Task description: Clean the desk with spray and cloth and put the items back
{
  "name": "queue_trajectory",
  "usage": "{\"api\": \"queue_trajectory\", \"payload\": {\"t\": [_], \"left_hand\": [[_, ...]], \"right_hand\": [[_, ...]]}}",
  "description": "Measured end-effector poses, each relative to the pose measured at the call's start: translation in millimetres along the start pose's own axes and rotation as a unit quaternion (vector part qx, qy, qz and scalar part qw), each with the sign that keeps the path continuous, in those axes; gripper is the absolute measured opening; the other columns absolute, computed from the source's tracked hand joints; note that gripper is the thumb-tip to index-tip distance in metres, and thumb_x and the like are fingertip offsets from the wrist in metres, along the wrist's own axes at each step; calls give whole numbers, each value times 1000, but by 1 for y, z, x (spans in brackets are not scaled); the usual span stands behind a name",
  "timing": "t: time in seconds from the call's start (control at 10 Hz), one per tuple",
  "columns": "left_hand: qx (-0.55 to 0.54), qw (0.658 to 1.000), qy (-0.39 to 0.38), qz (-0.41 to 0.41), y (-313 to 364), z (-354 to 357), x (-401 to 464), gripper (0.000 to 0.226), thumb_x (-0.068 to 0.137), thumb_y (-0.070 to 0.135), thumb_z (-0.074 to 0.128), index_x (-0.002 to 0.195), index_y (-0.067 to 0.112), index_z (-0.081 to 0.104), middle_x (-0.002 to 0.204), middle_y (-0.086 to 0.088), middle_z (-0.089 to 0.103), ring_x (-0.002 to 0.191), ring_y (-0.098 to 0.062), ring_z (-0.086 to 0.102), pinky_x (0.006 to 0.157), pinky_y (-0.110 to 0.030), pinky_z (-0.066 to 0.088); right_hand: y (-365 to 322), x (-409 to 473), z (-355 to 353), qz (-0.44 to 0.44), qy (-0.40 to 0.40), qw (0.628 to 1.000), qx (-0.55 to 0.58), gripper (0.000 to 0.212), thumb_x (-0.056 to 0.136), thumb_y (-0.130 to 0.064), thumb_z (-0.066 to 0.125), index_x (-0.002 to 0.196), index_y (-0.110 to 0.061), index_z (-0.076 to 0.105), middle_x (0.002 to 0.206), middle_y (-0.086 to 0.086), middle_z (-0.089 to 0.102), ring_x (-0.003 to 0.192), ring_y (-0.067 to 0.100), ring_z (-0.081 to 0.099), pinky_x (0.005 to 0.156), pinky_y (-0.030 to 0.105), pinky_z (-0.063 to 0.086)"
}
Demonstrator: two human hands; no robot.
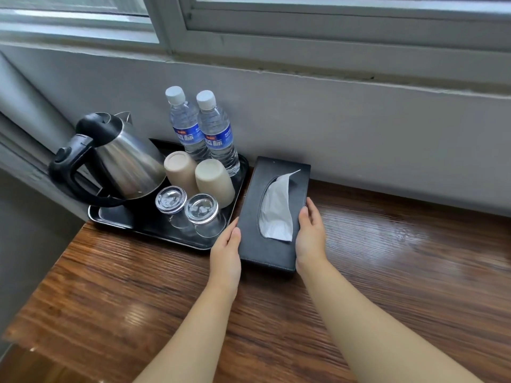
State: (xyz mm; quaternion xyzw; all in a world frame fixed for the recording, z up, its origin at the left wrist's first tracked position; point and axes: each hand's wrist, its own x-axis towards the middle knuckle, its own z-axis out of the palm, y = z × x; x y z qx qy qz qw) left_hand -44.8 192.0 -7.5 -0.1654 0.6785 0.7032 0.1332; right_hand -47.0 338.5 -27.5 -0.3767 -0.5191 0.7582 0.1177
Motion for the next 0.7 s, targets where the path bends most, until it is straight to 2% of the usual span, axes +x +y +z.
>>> {"api": "queue_trajectory", "payload": {"t": [0.2, 0.5, 0.7], "left_hand": [[33, 999, -5, 15, -1, -2, 19, 36, 104, 21, 45, 138, 16, 57, 139, 5, 60, 133, -11, 52, 119, -38, 35], [61, 998, -8, 32, 5, 2, 23, 38, 106, 22, 41, 141, 16, 54, 141, 6, 58, 132, -9, 51, 119, -34, 34], [158, 985, 18, 65, 8, 0, 19, 39, 105, 23, 43, 142, 14, 53, 143, 3, 56, 133, -12, 49, 118, -35, 35]], "right_hand": [[-1, 12, 12, -10, -3, 1000, 6, 34, 99, -34, 46, 133, -39, 51, 135, -10, 55, 125, 13, 52, 107, 44, 42], [-7, 14, 17, -12, -6, 1000, -15, 37, 101, -32, 43, 138, -35, 47, 139, -9, 51, 127, 12, 49, 109, 41, 40], [-11, 6, 8, -3, -3, 1000, -25, 43, 101, -32, 44, 144, -25, 41, 147, -5, 44, 131, 11, 43, 113, 35, 33]]}}
